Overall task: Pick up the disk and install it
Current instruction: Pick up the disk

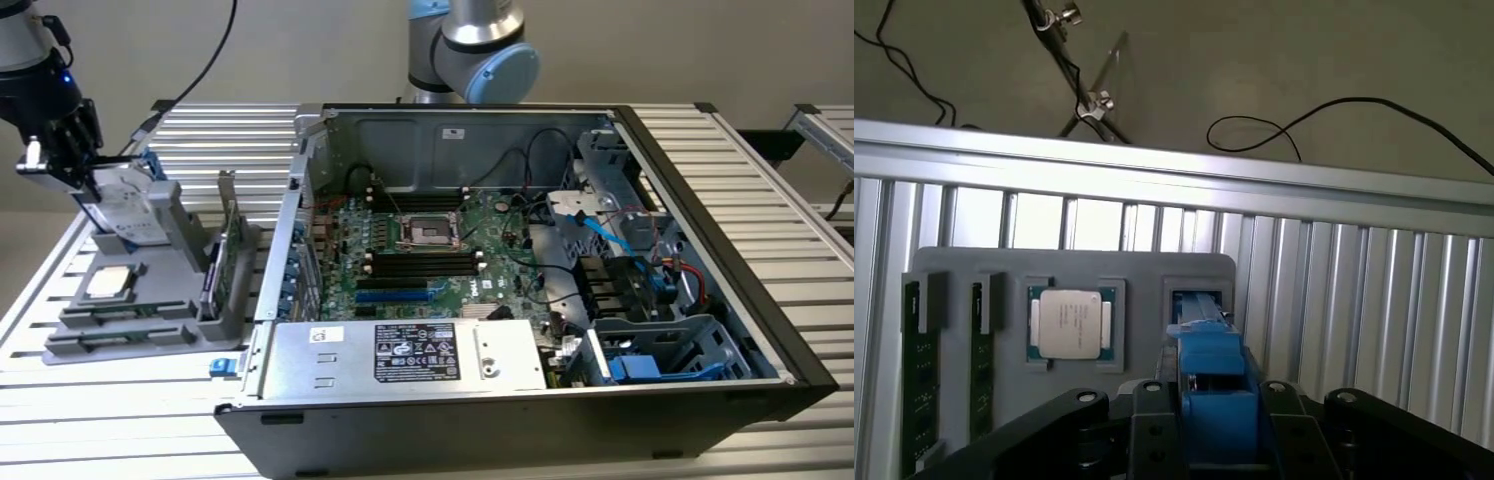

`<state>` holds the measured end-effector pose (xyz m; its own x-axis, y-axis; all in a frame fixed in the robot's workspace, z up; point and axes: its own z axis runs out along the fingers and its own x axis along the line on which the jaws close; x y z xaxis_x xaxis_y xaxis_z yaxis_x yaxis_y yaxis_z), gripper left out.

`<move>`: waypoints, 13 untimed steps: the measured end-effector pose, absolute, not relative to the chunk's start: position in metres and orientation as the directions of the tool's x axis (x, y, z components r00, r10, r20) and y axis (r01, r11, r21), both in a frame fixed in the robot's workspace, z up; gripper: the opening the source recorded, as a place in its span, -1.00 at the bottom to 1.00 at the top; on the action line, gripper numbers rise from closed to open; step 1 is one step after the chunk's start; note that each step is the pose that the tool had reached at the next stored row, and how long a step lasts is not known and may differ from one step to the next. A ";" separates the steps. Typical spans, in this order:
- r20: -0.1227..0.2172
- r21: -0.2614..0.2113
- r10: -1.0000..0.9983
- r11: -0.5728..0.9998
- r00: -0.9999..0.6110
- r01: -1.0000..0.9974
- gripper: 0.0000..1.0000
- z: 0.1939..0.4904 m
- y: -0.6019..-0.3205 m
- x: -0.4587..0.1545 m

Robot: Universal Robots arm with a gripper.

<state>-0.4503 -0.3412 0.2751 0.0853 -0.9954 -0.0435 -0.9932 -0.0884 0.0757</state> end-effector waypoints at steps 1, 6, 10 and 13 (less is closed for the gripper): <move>-0.041 0.076 -0.996 -0.088 0.085 -0.993 -0.35 0.275 -0.341 -0.450; -0.033 0.077 -0.996 -0.088 0.085 -0.993 -0.35 0.275 -0.341 -0.450; -0.031 0.077 -0.996 -0.087 0.085 -0.993 -0.35 0.275 -0.341 -0.450; -0.031 0.077 -0.996 -0.087 0.085 -0.993 -0.35 0.275 -0.341 -0.450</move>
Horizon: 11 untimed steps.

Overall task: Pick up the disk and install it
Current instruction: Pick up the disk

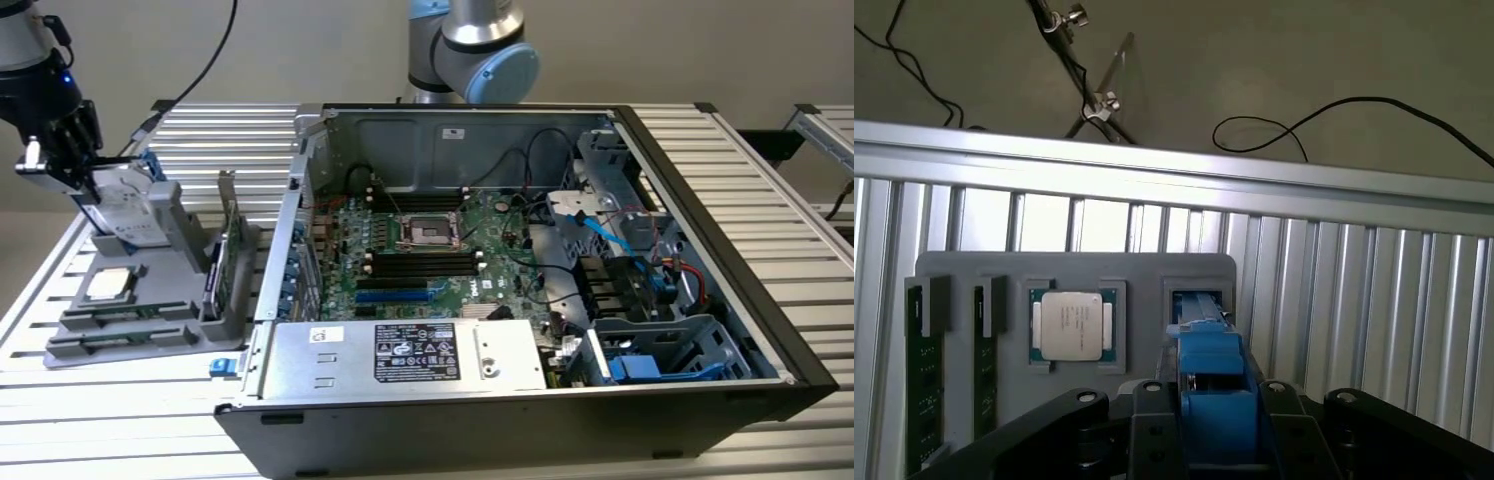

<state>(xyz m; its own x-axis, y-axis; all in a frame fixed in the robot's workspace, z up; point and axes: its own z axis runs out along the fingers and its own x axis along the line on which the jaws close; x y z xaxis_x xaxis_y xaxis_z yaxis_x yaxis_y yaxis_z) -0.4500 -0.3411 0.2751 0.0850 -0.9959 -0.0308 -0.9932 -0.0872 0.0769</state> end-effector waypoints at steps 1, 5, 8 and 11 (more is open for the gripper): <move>-0.031 0.077 -0.996 -0.087 0.085 -0.993 -0.35 0.275 -0.341 -0.450; -0.031 0.077 -0.996 -0.087 0.085 -0.993 -0.35 0.275 -0.341 -0.449; -0.031 0.077 -0.996 -0.087 0.085 -0.993 -0.35 0.277 -0.341 -0.449; -0.031 0.077 -0.996 -0.087 0.085 -0.993 -0.35 0.279 -0.341 -0.449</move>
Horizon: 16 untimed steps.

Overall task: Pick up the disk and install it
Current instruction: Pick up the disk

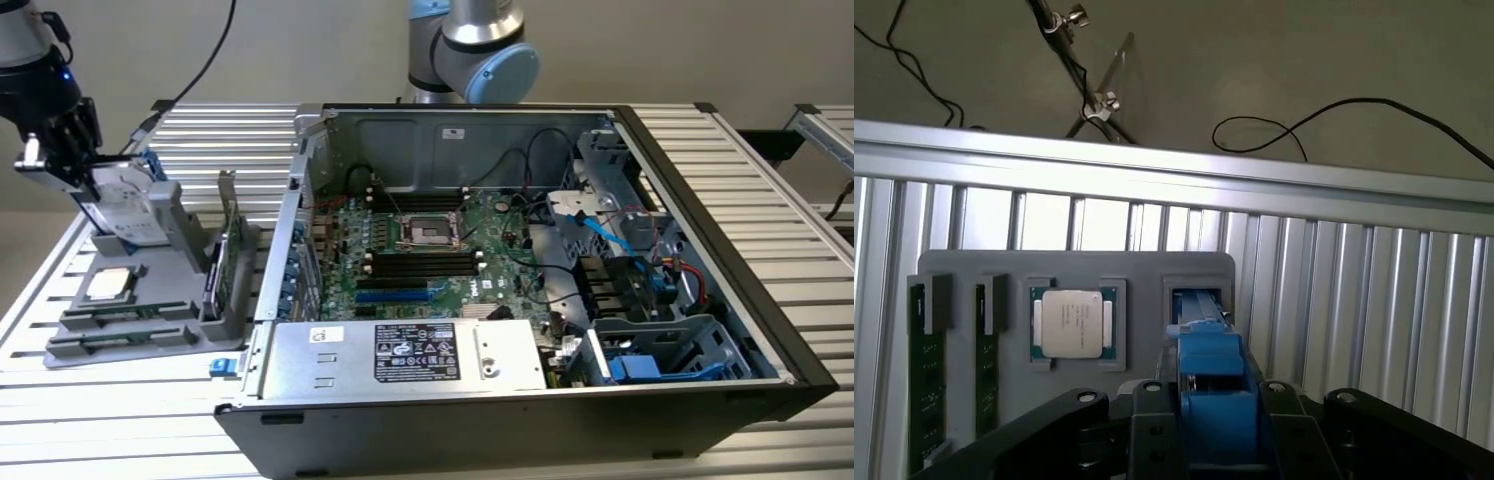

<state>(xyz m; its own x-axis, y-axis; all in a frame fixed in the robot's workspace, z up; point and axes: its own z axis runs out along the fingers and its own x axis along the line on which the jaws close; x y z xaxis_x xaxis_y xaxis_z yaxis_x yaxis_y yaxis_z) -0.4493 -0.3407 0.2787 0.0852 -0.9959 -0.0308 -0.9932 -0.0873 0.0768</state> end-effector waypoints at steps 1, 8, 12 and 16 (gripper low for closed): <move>-0.031 0.077 -0.996 -0.087 0.085 -0.993 -0.35 0.279 -0.341 -0.449; -0.031 0.077 -0.996 -0.087 0.085 -0.993 -0.35 0.282 -0.339 -0.449; -0.031 0.077 -0.996 -0.087 0.085 -0.993 -0.35 0.283 -0.337 -0.449; -0.030 0.077 -0.996 -0.087 0.085 -0.993 -0.35 0.285 -0.335 -0.449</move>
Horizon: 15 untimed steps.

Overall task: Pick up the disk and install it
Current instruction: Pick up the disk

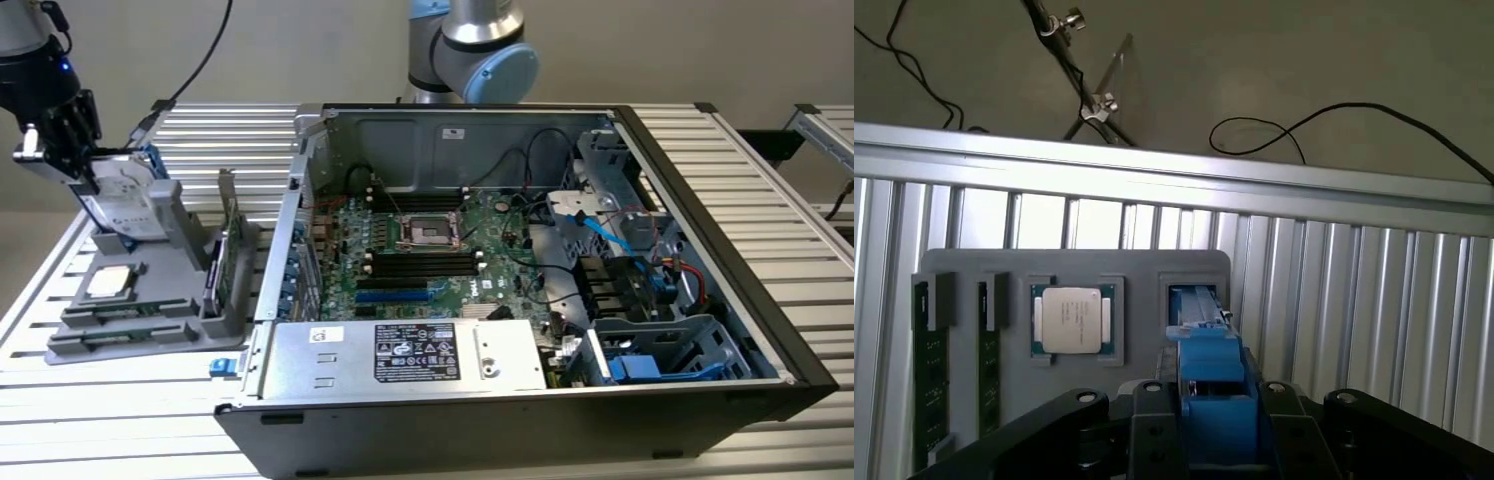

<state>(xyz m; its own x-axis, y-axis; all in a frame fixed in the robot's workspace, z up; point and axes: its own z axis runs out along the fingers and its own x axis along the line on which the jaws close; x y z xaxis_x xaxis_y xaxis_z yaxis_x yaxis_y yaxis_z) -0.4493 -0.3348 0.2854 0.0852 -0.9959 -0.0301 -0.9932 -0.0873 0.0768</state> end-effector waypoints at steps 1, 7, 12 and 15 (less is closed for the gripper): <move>-0.030 0.077 -0.996 -0.087 0.085 -0.993 -0.35 0.286 -0.334 -0.449; -0.028 0.077 -0.996 -0.087 0.085 -0.993 -0.35 0.289 -0.332 -0.449; -0.027 0.077 -0.996 -0.087 0.085 -0.993 -0.35 0.292 -0.330 -0.449; -0.026 0.077 -0.996 -0.087 0.085 -0.993 -0.35 0.293 -0.328 -0.449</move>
<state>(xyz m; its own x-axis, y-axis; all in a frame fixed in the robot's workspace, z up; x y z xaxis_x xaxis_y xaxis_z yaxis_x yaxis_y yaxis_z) -0.4493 -0.3279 0.2934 0.0852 -0.9960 -0.0260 -0.9932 -0.0870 0.0774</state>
